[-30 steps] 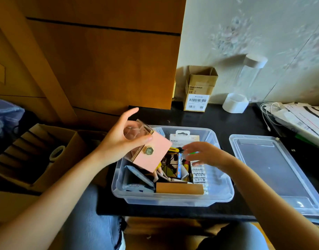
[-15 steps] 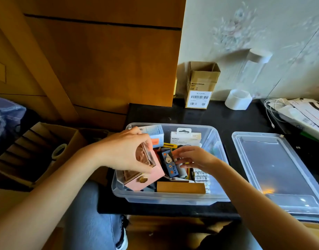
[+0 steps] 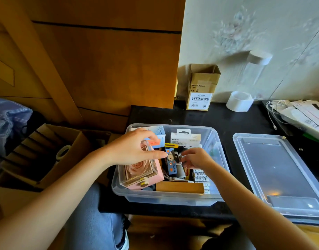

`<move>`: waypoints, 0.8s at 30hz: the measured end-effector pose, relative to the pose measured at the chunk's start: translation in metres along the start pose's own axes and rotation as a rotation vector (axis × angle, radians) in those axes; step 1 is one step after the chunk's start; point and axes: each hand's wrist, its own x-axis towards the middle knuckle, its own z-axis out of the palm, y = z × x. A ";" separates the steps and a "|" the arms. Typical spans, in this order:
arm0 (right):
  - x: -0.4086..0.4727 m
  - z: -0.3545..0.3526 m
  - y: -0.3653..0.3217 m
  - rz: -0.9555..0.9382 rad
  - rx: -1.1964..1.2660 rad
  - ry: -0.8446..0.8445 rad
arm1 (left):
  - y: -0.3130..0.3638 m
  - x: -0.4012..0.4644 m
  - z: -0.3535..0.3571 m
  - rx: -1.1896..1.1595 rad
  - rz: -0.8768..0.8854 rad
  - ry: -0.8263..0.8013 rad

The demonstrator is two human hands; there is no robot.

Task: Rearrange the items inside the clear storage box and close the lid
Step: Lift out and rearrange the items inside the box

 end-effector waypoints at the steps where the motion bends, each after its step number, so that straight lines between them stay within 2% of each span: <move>1: 0.002 0.000 0.003 -0.011 -0.107 0.073 | 0.002 0.003 -0.001 -0.015 0.019 0.039; 4: 0.005 0.000 0.008 -0.033 -0.260 0.199 | 0.010 0.015 -0.001 0.007 0.098 0.065; 7: 0.005 0.000 0.011 -0.041 -0.356 0.208 | 0.018 0.030 -0.001 -0.022 0.137 0.101; 10: 0.005 0.000 0.011 -0.057 -0.415 0.194 | 0.030 0.052 -0.003 0.030 0.143 0.014; 12: 0.006 0.000 0.010 -0.085 -0.440 0.173 | 0.039 0.070 0.001 0.160 0.165 -0.089; 16: 0.007 0.006 0.009 -0.156 -0.430 0.066 | 0.049 0.101 0.019 0.646 0.231 -0.344; 19: 0.008 0.010 0.011 -0.166 -0.453 0.079 | 0.050 0.112 0.030 0.874 0.229 -0.539; 21: 0.011 0.010 0.013 -0.173 -0.483 0.107 | 0.048 0.117 0.038 0.988 0.257 -0.604; 24: 0.014 0.009 0.015 -0.171 -0.531 0.140 | 0.041 0.121 0.048 1.150 0.334 -0.600</move>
